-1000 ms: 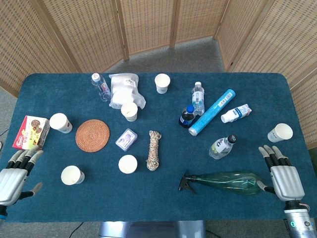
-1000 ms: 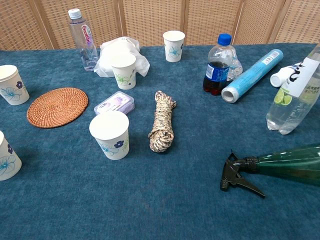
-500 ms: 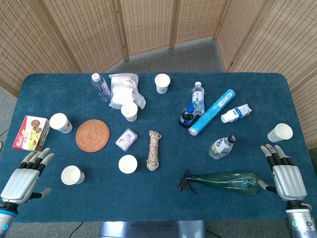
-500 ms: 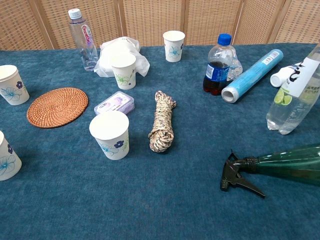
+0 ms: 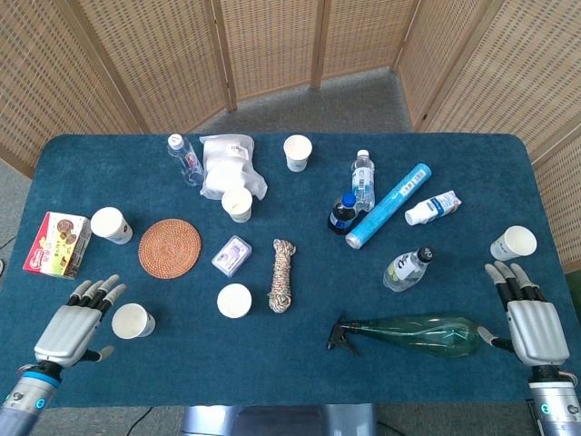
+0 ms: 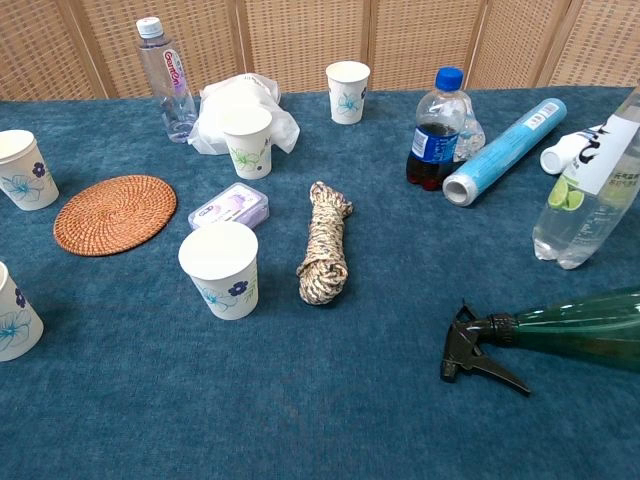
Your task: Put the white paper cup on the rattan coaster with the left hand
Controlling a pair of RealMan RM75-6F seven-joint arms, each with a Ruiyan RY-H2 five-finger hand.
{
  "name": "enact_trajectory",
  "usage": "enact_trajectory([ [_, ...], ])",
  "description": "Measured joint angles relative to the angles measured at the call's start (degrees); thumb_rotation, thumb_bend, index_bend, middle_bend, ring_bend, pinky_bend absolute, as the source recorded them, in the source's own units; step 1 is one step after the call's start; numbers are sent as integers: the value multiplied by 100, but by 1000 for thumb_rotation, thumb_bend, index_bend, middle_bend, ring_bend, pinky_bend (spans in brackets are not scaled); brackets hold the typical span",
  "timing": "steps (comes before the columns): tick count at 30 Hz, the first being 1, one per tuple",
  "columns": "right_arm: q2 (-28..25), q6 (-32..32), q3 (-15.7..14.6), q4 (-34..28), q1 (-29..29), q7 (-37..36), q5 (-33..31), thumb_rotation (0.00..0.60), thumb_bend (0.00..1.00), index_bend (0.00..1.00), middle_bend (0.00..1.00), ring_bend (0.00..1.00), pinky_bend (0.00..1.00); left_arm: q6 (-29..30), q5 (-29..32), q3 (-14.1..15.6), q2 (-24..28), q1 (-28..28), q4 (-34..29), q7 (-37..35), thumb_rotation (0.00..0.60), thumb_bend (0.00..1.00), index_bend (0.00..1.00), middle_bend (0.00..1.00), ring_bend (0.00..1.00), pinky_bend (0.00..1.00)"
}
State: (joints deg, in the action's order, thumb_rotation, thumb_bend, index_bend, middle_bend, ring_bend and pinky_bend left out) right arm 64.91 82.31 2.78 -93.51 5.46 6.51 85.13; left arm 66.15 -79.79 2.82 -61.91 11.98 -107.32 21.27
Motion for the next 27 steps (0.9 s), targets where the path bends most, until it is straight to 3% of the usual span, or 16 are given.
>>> enact_trajectory([
  [7, 0, 3, 10, -1, 0, -19, -8, 600, 0, 83, 7, 53, 239, -169, 296, -100, -284, 185, 35, 259, 600, 220, 0, 0, 0, 17],
  [10, -1, 6, 14, 2, -1, -30, -13, 600, 0, 84, 7, 53, 239, -234, 364, -117, -461, 264, 95, 371, 600, 221, 0, 0, 1, 134],
  [15, -6, -4, 19, 6, 1, -54, -23, 600, 0, 83, 7, 53, 239, -208, 374, -105, -719, 326, 209, 578, 600, 239, 0, 115, 198, 374],
  [19, -6, -1, 20, 13, 1, -69, -20, 600, 0, 83, 7, 53, 239, -212, 464, -83, -839, 365, 260, 741, 600, 287, 70, 229, 332, 541],
  [23, -4, -1, 25, 13, -1, -69, -31, 600, 0, 83, 7, 53, 239, -129, 442, -69, -944, 377, 329, 785, 600, 306, 125, 352, 432, 611],
  [27, 3, -7, 24, 19, 0, -66, -36, 600, 1, 84, 7, 53, 238, 18, 369, -58, -995, 356, 397, 778, 600, 310, 136, 397, 462, 628],
])
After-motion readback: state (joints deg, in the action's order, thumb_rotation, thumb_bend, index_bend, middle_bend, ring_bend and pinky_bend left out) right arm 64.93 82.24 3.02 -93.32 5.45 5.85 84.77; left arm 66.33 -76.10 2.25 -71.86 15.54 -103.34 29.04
